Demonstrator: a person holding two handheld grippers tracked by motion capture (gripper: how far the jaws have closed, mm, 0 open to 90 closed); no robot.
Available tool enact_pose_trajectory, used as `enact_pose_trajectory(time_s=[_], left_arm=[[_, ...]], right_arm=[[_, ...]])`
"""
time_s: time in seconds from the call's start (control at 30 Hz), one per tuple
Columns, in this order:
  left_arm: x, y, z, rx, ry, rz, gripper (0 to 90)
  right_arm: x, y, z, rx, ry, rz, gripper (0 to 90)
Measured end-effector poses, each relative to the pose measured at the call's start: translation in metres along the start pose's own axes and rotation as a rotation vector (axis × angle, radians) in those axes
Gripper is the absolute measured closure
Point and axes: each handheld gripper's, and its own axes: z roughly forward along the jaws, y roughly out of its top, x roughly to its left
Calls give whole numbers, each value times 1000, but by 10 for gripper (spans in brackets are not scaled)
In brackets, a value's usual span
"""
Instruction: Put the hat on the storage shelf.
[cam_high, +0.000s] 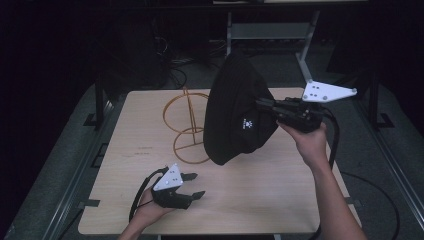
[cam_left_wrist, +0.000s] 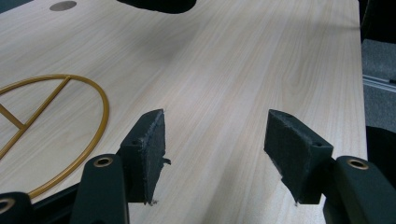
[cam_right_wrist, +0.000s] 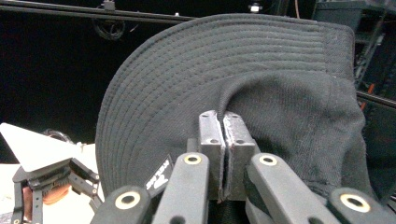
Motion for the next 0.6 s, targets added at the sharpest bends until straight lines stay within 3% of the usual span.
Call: enact_pose_trajectory(time_s=[0.27, 0.6], left_arm=[[-1, -2, 3, 13, -6, 2, 378], [-4, -2, 8, 22, -26, 2, 378]], right_arm=[[-7, 16, 19, 22, 20, -12, 881], [-13, 46, 54, 42, 56, -38, 880]])
